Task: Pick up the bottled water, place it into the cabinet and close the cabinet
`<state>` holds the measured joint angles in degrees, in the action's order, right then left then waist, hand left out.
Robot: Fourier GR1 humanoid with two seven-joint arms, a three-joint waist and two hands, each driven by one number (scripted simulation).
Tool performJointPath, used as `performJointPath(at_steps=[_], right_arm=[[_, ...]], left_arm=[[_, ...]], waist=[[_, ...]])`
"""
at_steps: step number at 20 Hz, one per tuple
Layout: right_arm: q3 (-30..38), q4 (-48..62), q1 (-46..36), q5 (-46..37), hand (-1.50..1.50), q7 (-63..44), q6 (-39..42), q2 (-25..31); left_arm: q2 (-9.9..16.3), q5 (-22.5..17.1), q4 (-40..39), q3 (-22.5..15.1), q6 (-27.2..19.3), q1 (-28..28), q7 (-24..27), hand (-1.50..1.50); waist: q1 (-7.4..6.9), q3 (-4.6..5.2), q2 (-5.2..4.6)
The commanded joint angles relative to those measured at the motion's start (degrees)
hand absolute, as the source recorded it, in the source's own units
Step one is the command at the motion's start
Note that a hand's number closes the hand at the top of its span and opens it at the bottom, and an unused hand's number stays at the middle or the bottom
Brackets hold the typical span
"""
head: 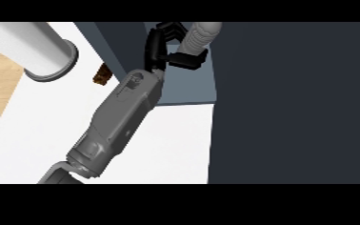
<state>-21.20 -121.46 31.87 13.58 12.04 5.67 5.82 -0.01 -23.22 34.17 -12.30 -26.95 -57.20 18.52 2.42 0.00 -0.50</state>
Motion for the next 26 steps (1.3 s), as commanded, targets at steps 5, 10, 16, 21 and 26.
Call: performJointPath(at_steps=[5, 10, 16, 21, 26], right_arm=[[0.2, -1.4, 1.1, 0.6, -1.50, 0.9, 0.6, 1.2], [-0.6, 0.4, -0.3, 0.0, -1.50, 0.5, 0.4, 0.7], [1.1, 2.9, -4.0, 1.5, -1.50, -1.1, 0.3, 0.2], [0.9, 1.6, -2.4, 1.3, -1.50, 0.9, 0.5, 0.3], [-2.0, 4.0, -1.8, -1.3, -1.50, 2.4, 1.1, 0.1]], left_arm=[[0.6, 2.9, -14.7, 2.6, -1.2, -6.7, 3.7, 1.50], [0.5, 3.4, -21.1, 4.2, -4.6, -9.4, 7.2, 1.50], [0.6, 6.8, -27.0, 2.1, -9.3, -11.9, 6.4, 1.50], [3.6, 8.1, -29.7, 2.0, -11.3, -11.7, 7.5, 1.50], [4.7, 8.2, -30.9, 2.4, -11.1, -9.6, 9.5, -1.50]], waist=[[-0.04, 0.00, -0.16], [1.05, 0.01, -0.72], [1.22, -0.01, -0.93], [2.03, 0.02, -1.12], [1.86, 0.06, -1.22]])
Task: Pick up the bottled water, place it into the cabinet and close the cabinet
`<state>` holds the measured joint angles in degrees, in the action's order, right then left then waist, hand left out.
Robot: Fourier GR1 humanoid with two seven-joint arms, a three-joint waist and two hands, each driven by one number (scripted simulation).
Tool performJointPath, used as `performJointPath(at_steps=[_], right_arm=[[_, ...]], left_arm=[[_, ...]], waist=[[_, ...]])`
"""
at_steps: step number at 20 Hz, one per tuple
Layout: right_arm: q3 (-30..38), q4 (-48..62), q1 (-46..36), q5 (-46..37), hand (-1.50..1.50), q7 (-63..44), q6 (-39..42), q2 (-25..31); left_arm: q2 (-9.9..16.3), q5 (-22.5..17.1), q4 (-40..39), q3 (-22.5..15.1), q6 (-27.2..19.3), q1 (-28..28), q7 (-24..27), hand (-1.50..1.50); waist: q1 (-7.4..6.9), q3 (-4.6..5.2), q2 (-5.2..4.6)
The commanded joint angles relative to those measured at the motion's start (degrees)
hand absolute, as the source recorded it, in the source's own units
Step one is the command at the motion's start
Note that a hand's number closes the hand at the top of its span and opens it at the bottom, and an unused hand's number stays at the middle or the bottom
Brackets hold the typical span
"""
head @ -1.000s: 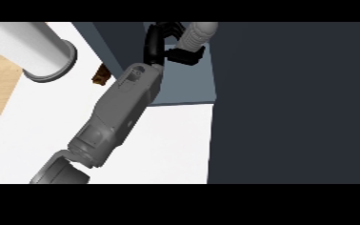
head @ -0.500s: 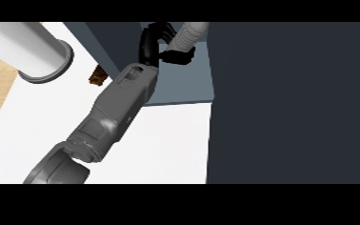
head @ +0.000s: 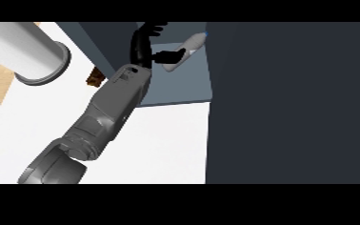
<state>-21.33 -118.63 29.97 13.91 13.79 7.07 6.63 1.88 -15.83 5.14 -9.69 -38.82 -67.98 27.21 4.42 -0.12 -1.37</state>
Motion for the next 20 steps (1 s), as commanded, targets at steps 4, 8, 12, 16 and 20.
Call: performJointPath(at_steps=[4, 8, 12, 16, 20], right_arm=[[-0.3, 1.7, 0.5, -0.1, -1.50, 2.0, 0.6, -0.1], [-0.3, -1.6, 0.3, 0.1, -1.50, -0.6, 0.0, 0.6], [-0.3, -1.1, 1.9, -0.4, -1.50, 1.5, 0.5, 1.2], [0.0, -2.0, 0.3, 0.7, -1.50, 0.2, 0.3, 0.8], [-0.8, -2.5, 1.9, -0.8, -1.50, 0.3, -1.2, 0.5]], left_arm=[[1.9, 0.9, -3.0, 0.1, -1.2, 1.4, 0.7, -1.50], [2.2, 0.5, -2.5, 0.8, -0.2, 2.5, 1.8, -1.50], [3.1, 0.1, -1.4, 1.6, 2.8, 1.4, 1.5, -1.50], [3.0, -2.4, 2.2, 4.6, 6.8, 4.2, 8.0, -1.50], [3.5, -4.8, 5.4, 7.2, 13.9, 6.0, 12.3, -1.50]], waist=[[0.36, 0.16, -0.59], [-0.14, 0.20, -0.40], [-0.37, 0.17, -0.07], [-0.60, 0.23, -0.22], [-1.61, 0.22, 0.32]])
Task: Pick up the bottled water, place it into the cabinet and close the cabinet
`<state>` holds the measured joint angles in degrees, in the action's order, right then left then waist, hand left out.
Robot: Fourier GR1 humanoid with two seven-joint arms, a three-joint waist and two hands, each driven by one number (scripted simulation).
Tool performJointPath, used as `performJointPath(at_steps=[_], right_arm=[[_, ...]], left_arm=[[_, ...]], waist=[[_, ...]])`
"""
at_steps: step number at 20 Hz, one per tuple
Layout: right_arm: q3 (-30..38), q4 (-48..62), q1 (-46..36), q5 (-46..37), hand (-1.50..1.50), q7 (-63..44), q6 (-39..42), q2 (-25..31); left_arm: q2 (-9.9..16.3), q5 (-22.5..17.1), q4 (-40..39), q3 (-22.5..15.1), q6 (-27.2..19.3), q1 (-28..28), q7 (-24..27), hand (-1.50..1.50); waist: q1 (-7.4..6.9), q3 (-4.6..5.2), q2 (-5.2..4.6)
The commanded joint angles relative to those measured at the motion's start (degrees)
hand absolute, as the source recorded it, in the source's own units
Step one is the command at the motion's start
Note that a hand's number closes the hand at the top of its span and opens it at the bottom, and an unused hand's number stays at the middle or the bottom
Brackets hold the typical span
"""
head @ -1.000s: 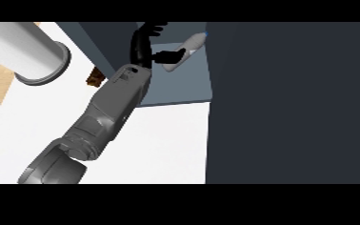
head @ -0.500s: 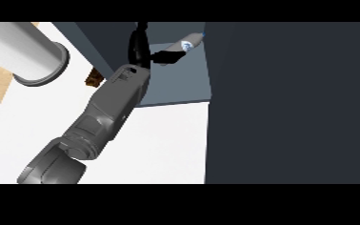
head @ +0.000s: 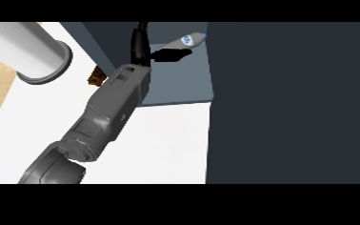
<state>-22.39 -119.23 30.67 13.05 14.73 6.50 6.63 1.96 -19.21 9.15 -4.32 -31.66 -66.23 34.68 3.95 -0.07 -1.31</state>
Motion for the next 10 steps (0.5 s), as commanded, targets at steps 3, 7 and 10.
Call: performJointPath(at_steps=[3, 7, 10], right_arm=[[-1.1, 1.8, -1.6, -2.9, -1.50, 1.1, -1.6, -1.3], [1.1, -6.0, 4.4, 1.2, -1.50, -2.0, -0.8, 2.5], [-0.7, -3.8, 1.0, -0.8, -1.50, -3.2, -3.6, -0.6]], left_arm=[[2.0, -1.6, 3.2, 2.1, 11.1, 5.0, 6.0, -1.50], [2.2, -1.9, 6.3, 2.5, 14.8, 7.5, 8.3, -1.50], [1.1, -1.7, 9.4, 1.8, 16.4, 9.3, 7.6, -1.50]], waist=[[-2.44, 0.12, 0.74], [-3.08, 0.11, 1.29], [-4.24, 0.10, 1.54]])
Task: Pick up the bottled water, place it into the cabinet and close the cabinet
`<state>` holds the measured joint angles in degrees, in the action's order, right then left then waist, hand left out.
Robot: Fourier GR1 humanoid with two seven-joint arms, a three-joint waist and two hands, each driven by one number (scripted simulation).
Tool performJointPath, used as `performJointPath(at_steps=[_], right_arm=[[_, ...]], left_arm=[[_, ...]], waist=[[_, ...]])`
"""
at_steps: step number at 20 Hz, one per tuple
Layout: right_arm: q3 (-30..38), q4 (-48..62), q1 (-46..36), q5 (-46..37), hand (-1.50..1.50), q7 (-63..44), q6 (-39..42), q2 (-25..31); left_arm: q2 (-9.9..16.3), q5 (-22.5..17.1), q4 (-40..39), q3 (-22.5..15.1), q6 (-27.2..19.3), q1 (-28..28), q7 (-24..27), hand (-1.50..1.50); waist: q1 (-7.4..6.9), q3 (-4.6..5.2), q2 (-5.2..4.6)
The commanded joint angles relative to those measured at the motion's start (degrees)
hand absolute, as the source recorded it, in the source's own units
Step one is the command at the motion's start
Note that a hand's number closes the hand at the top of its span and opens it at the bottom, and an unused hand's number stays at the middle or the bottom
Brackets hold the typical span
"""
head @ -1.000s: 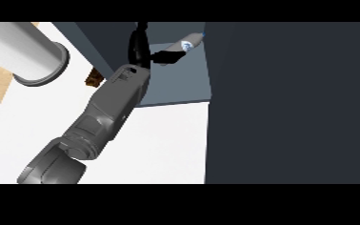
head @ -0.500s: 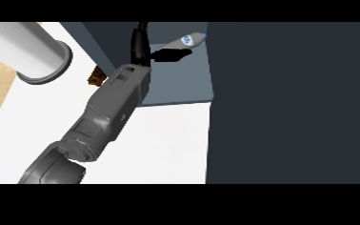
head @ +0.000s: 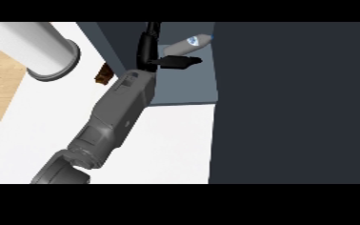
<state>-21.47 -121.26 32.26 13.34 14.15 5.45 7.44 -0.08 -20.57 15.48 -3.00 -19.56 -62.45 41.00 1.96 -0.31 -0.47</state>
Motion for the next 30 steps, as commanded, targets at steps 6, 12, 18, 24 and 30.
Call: performJointPath(at_steps=[6, 12, 18, 24, 30], right_arm=[[-0.3, -1.9, 3.4, -0.3, -1.50, 0.3, -0.8, 0.8], [0.2, -2.9, 3.9, 0.4, -1.50, -0.8, -1.3, 1.1], [-3.1, -0.8, 4.0, -2.5, -1.50, 1.7, -1.8, -0.2], [-2.7, -1.0, 3.2, -2.2, -1.50, 0.9, -1.9, 0.2], [-3.0, -6.4, 4.9, -3.7, -1.50, -1.6, -1.6, 3.6]], left_arm=[[1.7, -2.2, 10.4, -1.8, 5.5, 10.0, -0.8, -1.50], [0.4, -3.7, 22.1, -7.0, 6.9, 20.1, -2.8, -1.50], [4.3, -6.0, 38.5, -10.1, 6.3, 26.8, -11.6, -1.50], [1.8, -2.9, 62.6, -19.9, -1.1, 41.1, -18.4, -1.50], [8.4, -2.7, 85.7, -25.3, -1.7, 57.0, -24.8, -1.50]], waist=[[-3.54, 0.30, 1.46], [-4.67, 0.28, 1.68], [-4.62, 0.26, 1.61], [-4.72, 0.24, 1.57], [-3.45, 0.29, 1.12]])
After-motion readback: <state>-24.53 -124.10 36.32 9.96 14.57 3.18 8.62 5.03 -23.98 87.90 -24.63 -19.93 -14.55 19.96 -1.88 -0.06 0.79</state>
